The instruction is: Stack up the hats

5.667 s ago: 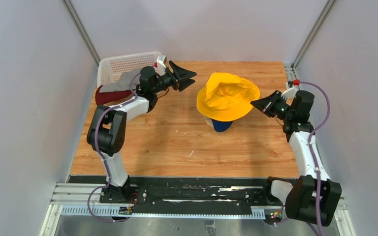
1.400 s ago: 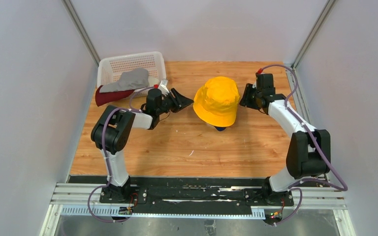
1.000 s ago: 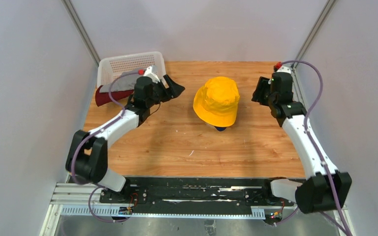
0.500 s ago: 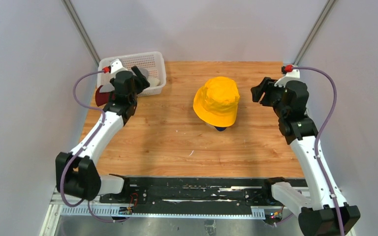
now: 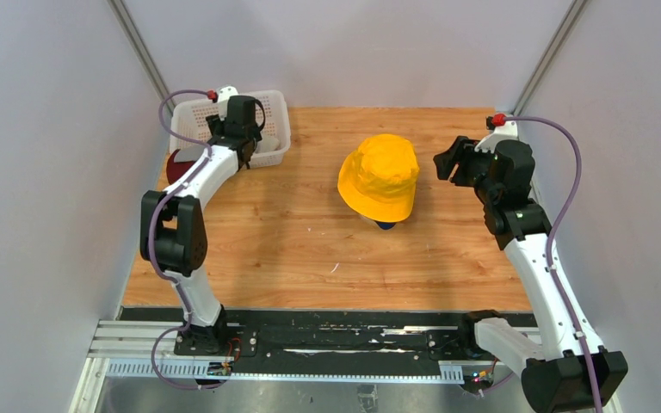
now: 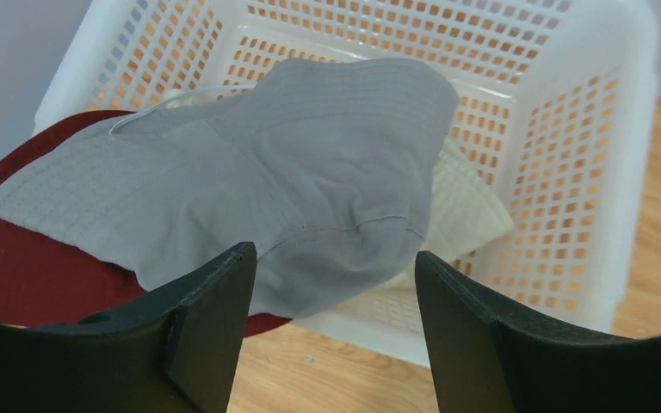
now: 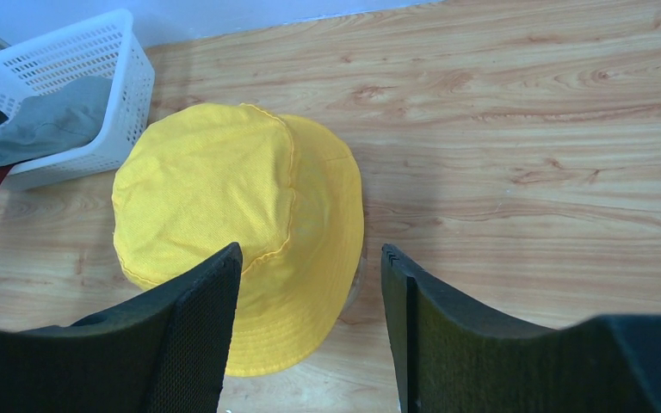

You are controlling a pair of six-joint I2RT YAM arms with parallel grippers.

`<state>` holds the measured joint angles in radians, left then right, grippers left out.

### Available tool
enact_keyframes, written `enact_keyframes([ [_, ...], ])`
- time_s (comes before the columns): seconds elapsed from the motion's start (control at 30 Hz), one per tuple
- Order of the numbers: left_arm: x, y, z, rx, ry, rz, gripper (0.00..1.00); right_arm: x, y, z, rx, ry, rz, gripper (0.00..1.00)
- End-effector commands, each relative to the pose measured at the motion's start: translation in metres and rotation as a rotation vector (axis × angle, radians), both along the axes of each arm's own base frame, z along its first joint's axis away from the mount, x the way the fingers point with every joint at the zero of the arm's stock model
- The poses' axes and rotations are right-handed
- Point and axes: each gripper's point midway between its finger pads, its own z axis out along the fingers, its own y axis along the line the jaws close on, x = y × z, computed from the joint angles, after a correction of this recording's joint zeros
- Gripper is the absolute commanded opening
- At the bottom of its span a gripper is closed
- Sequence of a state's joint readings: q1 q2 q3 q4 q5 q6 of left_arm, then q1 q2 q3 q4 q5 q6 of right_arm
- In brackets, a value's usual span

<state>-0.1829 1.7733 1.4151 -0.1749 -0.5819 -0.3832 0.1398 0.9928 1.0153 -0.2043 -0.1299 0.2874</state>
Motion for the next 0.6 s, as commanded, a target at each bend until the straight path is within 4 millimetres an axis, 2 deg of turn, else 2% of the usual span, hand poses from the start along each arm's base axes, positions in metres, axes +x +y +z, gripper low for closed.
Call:
enact_keyframes([
  [0.0,0.004,0.019,-0.005,0.083,0.044,0.061,0.71,-0.001,0.004,0.004,0.002,-0.028,0.015,0.60],
  [0.2,0.006,0.024,-0.027,0.089,0.092,0.065,0.70,0.001,0.005,0.001,0.003,-0.022,0.015,0.60],
  [0.3,0.008,0.027,-0.035,0.087,0.108,0.065,0.65,0.002,0.006,-0.001,0.006,-0.019,0.020,0.60],
  [0.4,0.011,0.030,-0.043,0.078,0.122,0.066,0.43,0.002,0.006,-0.001,0.008,-0.018,0.021,0.60],
  [0.47,0.014,0.030,-0.041,0.070,0.104,0.062,0.28,0.002,0.007,-0.002,0.008,-0.018,0.022,0.60],
  [0.53,0.018,0.028,-0.028,0.062,0.055,0.052,0.13,0.002,0.007,-0.002,0.011,-0.017,0.021,0.60],
  [0.57,0.020,0.027,-0.020,0.056,0.028,0.047,0.11,0.002,0.007,-0.002,0.011,-0.016,0.021,0.60],
])
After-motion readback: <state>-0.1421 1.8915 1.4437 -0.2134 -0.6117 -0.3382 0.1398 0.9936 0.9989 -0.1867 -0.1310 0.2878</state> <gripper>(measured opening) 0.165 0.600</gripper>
